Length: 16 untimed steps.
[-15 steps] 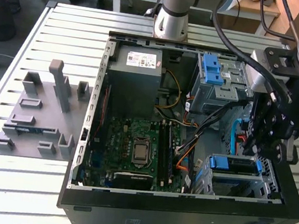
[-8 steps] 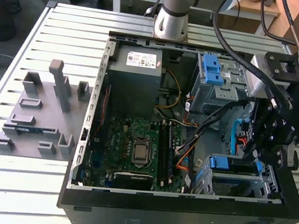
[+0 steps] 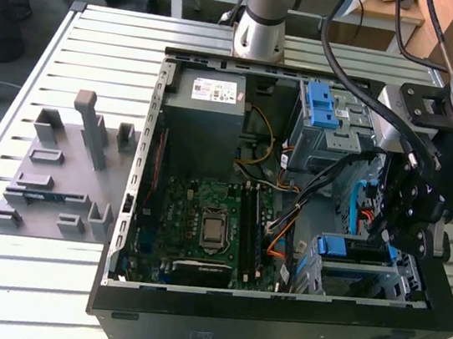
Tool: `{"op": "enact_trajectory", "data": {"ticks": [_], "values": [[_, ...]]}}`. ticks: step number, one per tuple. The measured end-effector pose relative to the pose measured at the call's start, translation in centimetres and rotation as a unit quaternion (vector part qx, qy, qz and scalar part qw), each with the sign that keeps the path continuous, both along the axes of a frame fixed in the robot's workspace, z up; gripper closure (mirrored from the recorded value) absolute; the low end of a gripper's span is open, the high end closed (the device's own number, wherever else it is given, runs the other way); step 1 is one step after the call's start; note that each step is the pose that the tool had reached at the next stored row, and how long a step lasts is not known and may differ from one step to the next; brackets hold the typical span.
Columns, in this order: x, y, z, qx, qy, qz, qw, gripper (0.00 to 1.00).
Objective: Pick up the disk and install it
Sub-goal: 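Insert the first disk wire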
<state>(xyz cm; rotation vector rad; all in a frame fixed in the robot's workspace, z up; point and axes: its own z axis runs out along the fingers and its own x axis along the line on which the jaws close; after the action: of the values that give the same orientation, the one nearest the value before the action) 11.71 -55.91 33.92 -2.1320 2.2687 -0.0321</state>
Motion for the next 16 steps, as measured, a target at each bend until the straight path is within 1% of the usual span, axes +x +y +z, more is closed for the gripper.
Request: {"op": "enact_trajectory", "data": {"ticks": [3,8,12,16], "values": [[0.01,-0.07,-0.08,0.0,0.0009,-0.001,1.0,0.84],[0.1,-0.08,-0.25,0.0,0.004,-0.003,1.0,0.84],[0.36,-0.07,-0.33,0.0,0.006,-0.004,1.0,0.84],[0.36,-0.08,-0.43,-0.0001,0.0062,-0.004,1.0,0.84]]}}
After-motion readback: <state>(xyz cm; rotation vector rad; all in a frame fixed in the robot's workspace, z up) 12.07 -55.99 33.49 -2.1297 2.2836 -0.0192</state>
